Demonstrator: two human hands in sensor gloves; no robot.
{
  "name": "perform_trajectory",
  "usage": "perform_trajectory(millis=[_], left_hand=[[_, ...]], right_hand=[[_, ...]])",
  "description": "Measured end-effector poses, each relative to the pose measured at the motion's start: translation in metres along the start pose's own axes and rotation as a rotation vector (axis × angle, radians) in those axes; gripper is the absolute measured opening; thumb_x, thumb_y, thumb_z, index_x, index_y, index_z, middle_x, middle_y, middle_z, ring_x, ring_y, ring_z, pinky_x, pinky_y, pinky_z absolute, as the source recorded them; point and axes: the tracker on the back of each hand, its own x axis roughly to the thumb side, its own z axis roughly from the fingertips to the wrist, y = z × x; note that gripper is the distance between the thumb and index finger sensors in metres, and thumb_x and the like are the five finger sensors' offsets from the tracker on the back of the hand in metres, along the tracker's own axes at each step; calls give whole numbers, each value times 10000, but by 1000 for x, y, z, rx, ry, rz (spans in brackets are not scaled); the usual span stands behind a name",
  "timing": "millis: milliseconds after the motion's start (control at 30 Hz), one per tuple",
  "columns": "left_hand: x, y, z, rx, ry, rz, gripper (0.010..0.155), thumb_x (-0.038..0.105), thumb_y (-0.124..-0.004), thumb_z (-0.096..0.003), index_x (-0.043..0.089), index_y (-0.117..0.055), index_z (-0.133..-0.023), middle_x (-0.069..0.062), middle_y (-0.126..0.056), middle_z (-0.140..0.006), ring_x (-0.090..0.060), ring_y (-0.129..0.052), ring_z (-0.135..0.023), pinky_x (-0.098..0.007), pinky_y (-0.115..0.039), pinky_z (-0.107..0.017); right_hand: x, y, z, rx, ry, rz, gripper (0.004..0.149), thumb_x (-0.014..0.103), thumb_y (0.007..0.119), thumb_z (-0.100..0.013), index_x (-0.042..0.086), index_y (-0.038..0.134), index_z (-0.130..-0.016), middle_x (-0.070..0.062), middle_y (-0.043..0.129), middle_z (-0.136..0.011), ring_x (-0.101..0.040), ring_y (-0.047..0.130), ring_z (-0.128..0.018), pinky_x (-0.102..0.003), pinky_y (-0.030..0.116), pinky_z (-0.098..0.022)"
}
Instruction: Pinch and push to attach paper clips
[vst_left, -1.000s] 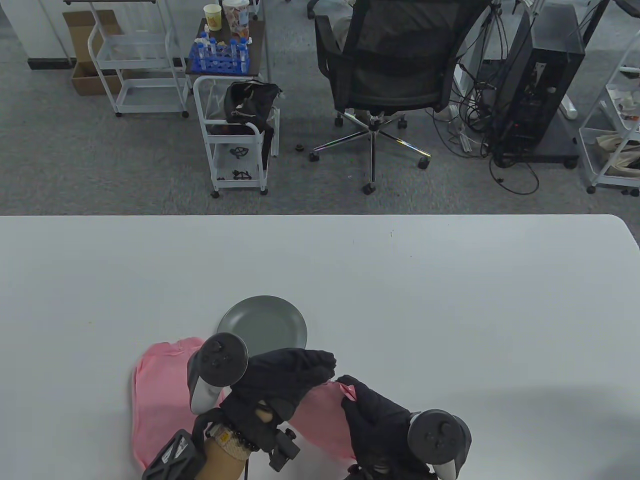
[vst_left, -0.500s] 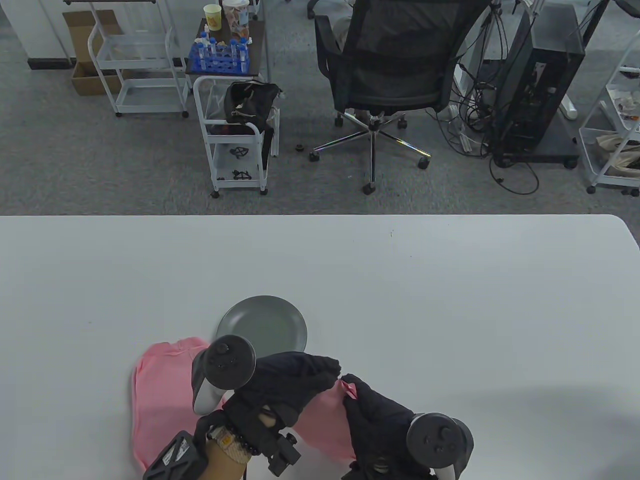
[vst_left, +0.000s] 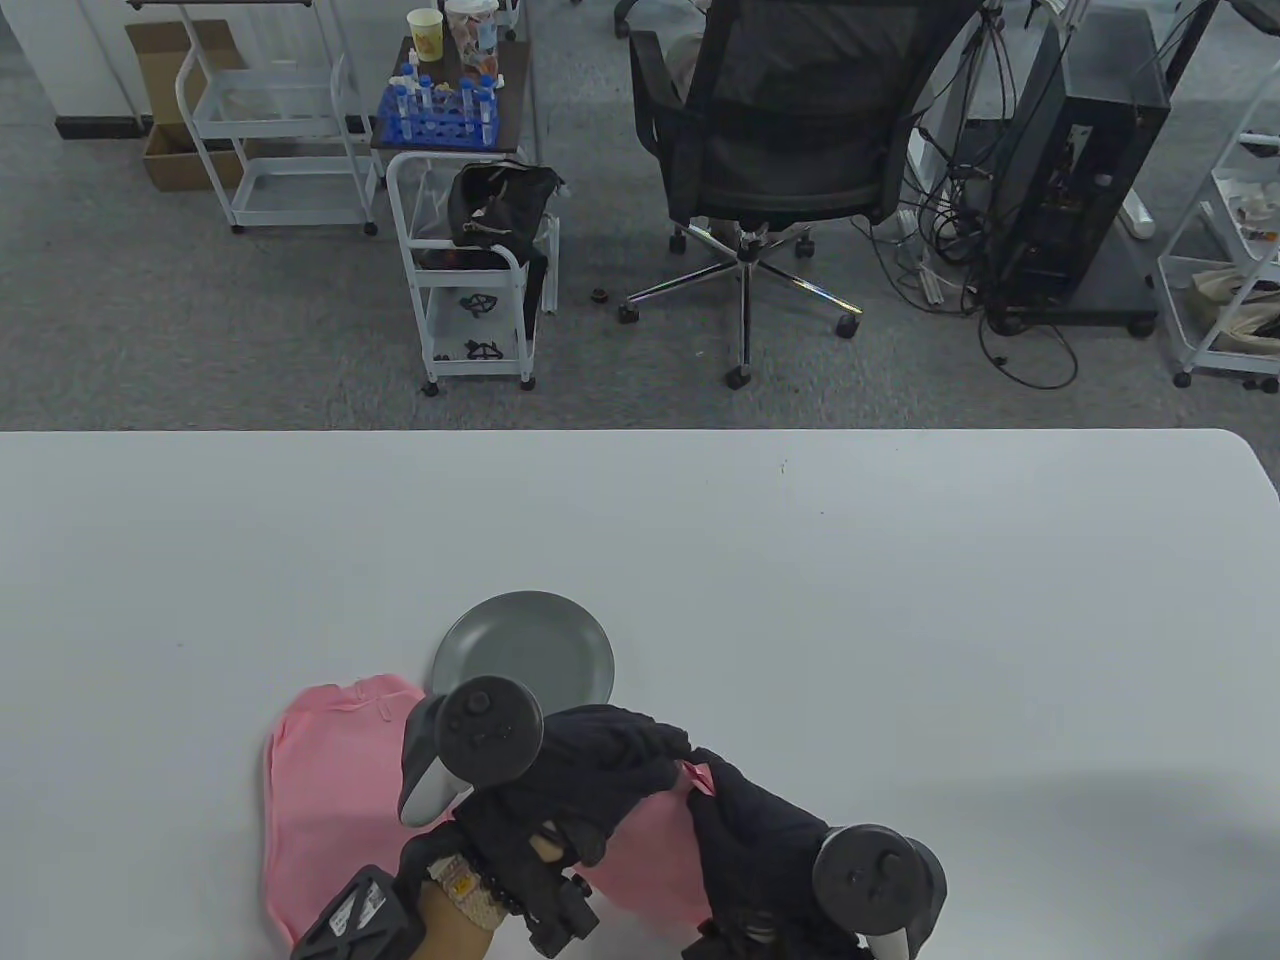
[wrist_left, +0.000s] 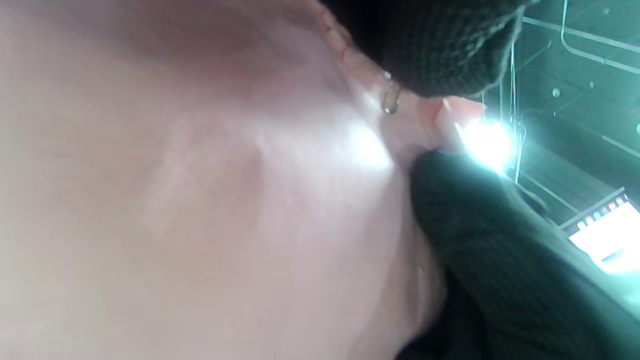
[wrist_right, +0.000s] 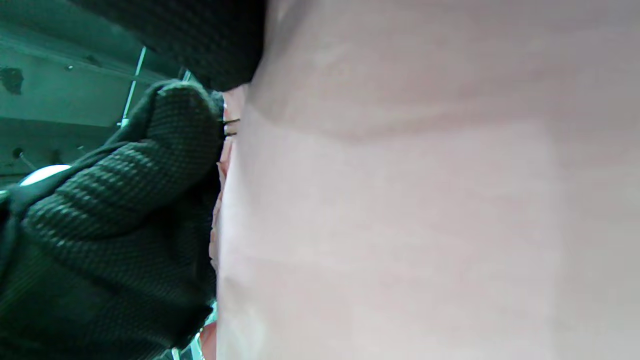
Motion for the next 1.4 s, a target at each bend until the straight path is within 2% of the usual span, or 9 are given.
perform_trajectory(millis=[100,367,667,867,933,1033,1133,1233,1400], left_hand=[[3,10,3,-1,-64,1,525,414,-795,-425,301,-790,-938,3,-891,-935,-308,-833,-931,-559,-614,-715],[15,-1,4,-18,-103,-210,534,405,-784,-423,314,-771,-949,12,-844,-988,-306,-805,-968,-580,-597,-724],[8,6,4,8,-87,-125,495,412,-788,-421,256,-841,-888,-24,-918,-900,-302,-864,-903,-567,-628,-706],[1,49,32,303,-24,-1,764,560,-852,-349,315,-601,-1027,12,-719,-1047,-289,-747,-993,-563,-571,-740],[-6,48,34,242,5,-18,935,620,-876,-291,265,-491,-1065,-44,-619,-1096,-329,-730,-1002,-570,-577,-735],[-24,19,36,-128,131,-47,1064,691,-836,-290,230,-310,-1091,-67,-475,-1138,-345,-675,-1041,-580,-556,-750],[-33,-2,47,-156,109,15,919,597,-856,-336,211,-453,-1066,-68,-642,-1061,-310,-816,-939,-563,-627,-709],[-33,8,66,-44,16,72,444,452,-836,-393,266,-892,-792,3,-1019,-695,-203,-1072,-568,-491,-795,-563],[-73,64,116,258,231,161,435,440,-823,-398,238,-905,-775,-13,-1040,-610,-170,-1088,-425,-440,-845,-486]], right_hand=[[-5,-3,-1,-1,33,-51,424,331,735,-441,85,759,-785,-44,1018,-541,-258,1063,-386,-450,799,-520],[-4,-1,-1,12,25,-52,424,332,735,-440,85,760,-784,-43,1018,-538,-256,1062,-385,-450,800,-518],[-8,-3,-1,2,36,-86,424,345,725,-447,105,747,-796,-34,1011,-561,-251,1057,-411,-445,792,-533],[-25,-28,2,-153,104,-338,430,375,696,-464,155,704,-833,-9,982,-628,-237,1040,-481,-437,772,-565],[-30,-33,3,-162,132,-486,430,382,690,-471,163,694,-842,-4,976,-646,-232,1037,-501,-435,766,-578],[-30,-28,2,-56,123,-695,430,386,680,-485,173,675,-859,1,964,-674,-228,1030,-531,-433,756,-598],[-28,-13,0,85,112,-800,431,386,677,-491,173,666,-866,0,959,-684,-229,1028,-540,-435,753,-603],[-26,-3,1,126,122,-812,435,389,675,-491,175,661,-870,-4,954,-692,-237,1022,-550,-445,744,-608],[-25,-6,3,95,141,-645,550,449,653,-499,209,490,-966,-89,709,-952,-358,788,-824,-577,524,-696]])
